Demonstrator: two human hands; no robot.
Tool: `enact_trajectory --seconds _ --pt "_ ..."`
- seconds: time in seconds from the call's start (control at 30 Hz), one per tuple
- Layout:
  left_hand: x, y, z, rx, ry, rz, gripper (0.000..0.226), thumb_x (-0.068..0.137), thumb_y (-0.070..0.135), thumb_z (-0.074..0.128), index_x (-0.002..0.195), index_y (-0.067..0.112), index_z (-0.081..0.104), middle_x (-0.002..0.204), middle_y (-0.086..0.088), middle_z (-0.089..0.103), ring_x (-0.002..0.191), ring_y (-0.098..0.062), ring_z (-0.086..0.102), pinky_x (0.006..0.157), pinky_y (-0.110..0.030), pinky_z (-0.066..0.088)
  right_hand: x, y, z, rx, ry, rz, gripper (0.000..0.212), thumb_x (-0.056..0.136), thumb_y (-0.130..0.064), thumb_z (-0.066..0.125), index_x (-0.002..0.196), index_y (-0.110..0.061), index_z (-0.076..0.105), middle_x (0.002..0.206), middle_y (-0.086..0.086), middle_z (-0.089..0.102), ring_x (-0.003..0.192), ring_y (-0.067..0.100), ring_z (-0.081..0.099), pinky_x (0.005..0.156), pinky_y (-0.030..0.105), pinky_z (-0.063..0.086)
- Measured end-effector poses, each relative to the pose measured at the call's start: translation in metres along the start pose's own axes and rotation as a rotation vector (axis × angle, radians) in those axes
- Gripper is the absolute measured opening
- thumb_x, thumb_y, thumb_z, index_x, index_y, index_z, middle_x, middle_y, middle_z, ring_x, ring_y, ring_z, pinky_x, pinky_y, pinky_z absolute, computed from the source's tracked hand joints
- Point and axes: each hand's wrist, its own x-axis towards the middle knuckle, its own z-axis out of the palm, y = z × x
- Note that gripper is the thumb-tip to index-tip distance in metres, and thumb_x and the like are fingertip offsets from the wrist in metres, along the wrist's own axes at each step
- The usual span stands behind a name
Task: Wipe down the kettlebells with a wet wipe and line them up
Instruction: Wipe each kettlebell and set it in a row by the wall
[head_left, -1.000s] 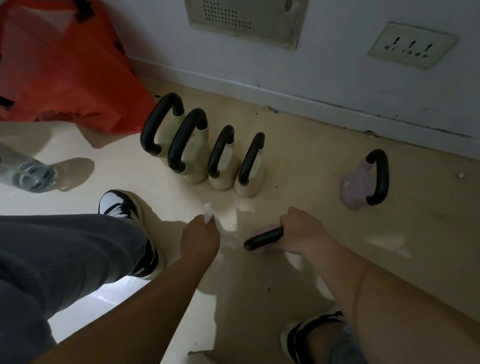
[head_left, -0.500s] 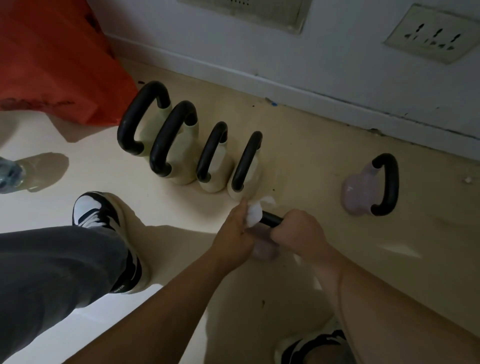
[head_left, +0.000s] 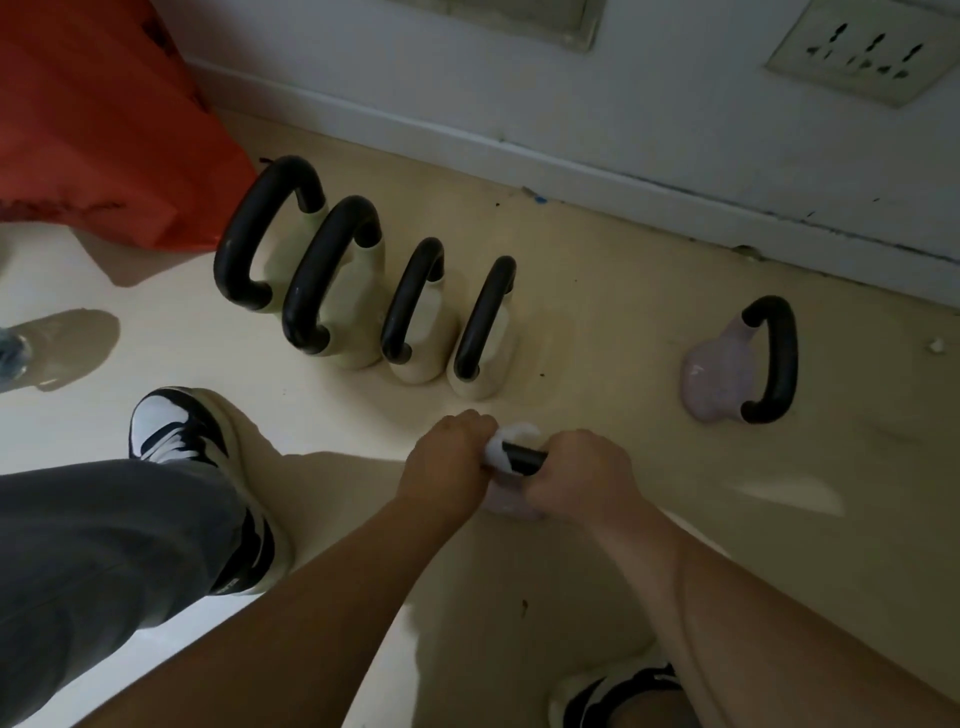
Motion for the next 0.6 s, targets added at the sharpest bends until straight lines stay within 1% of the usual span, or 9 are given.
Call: enact_trajectory --seconds 0.07,0.13,0.2,0.27,0.33,0.4,0.47,0.53,0.6 --pt "-0.007 -0.004 0.008 -0.069 -0.038 0.009 0.012 0.082 0.011 0.066 0.080 0.016 0.056 0.081 0.000 0.061 0.081 -0.026 0.062 0.065 -0.031 0.042 -0.008 -0.002 0.005 -0.076 -0.011 -0.061 0.041 0.058 -0.063 0.046 0.064 -0.023 0.052 0.066 -0.006 0.048 0.058 0.012 0.048 0.057 0.027 0.036" --pt "-0.011 -0.006 0.010 -0.163 -0.063 0.009 0.019 0.082 0.015 0.068 0.073 0.020 0.052 0.071 0.004 0.057 0.072 -0.025 0.061 0.061 -0.029 0.038 -0.010 0.001 0.009 -0.168 -0.013 -0.075 0.037 0.068 -0.058 0.053 0.077 -0.024 0.061 0.079 -0.004 0.047 0.071 0.016 0.050 0.065 0.027 0.040" --pt "-0.009 0.000 0.002 -0.103 -0.193 0.057 0.027 0.084 0.028 0.067 0.065 0.025 0.047 0.068 0.005 0.055 0.069 -0.019 0.055 0.062 -0.028 0.035 -0.010 0.004 0.010 -0.222 -0.002 -0.094 0.032 0.075 -0.056 0.062 0.090 -0.029 0.070 0.084 -0.003 0.046 0.075 0.016 0.048 0.069 0.027 0.041" --pt "-0.005 0.013 -0.006 0.063 -0.381 0.119 0.031 0.086 0.031 0.067 0.065 0.026 0.046 0.073 0.001 0.057 0.072 -0.019 0.054 0.064 -0.029 0.038 -0.007 0.007 0.007 -0.261 -0.001 -0.142 0.020 0.080 -0.052 0.066 0.079 -0.032 0.067 0.080 -0.005 0.042 0.072 0.014 0.045 0.067 0.027 0.038" --pt "-0.006 0.028 -0.004 0.133 -0.447 0.137 0.022 0.088 0.027 0.066 0.074 0.024 0.049 0.085 -0.004 0.063 0.080 -0.024 0.059 0.069 -0.031 0.045 -0.006 0.010 0.005 -0.341 -0.022 -0.176 0.027 0.083 -0.046 0.065 0.066 -0.030 0.052 0.082 -0.005 0.042 0.075 0.013 0.045 0.068 0.027 0.036" --pt "-0.014 0.032 0.006 0.144 -0.345 0.137 0.016 0.090 0.023 0.062 0.084 0.023 0.047 0.095 -0.007 0.066 0.086 -0.027 0.060 0.071 -0.033 0.045 -0.002 0.010 0.004 -0.393 -0.024 -0.216 0.017 0.085 -0.041 0.062 0.074 -0.028 0.059 0.088 -0.003 0.046 0.084 0.014 0.052 0.070 0.027 0.036" --pt "-0.025 0.025 0.015 0.109 -0.200 0.138 0.018 0.090 0.018 0.060 0.085 0.023 0.043 0.093 -0.008 0.065 0.084 -0.028 0.059 0.068 -0.035 0.042 0.001 0.005 0.003 -0.400 -0.039 -0.229 0.027 0.082 -0.053 0.060 0.085 -0.027 0.068 0.084 -0.002 0.048 0.092 0.017 0.057 0.069 0.028 0.036" --pt "-0.034 0.010 0.022 -0.001 -0.063 0.143 0.021 0.083 0.012 0.062 0.081 0.020 0.042 0.085 -0.006 0.061 0.074 -0.024 0.052 0.063 -0.035 0.038 0.004 0.001 0.001 -0.401 -0.064 -0.225 0.041 0.073 -0.066 0.058 0.078 -0.025 0.064 0.076 -0.002 0.048 0.088 0.019 0.059 0.067 0.028 0.038" --pt "-0.041 -0.002 0.026 -0.089 0.056 0.138 0.013 0.078 0.009 0.062 0.082 0.014 0.050 0.081 -0.004 0.056 0.071 -0.018 0.043 0.061 -0.034 0.036 0.006 -0.002 0.000 -0.375 -0.077 -0.213 0.031 0.075 -0.054 0.063 0.073 -0.024 0.058 0.071 -0.003 0.048 0.081 0.020 0.060 0.064 0.027 0.040"
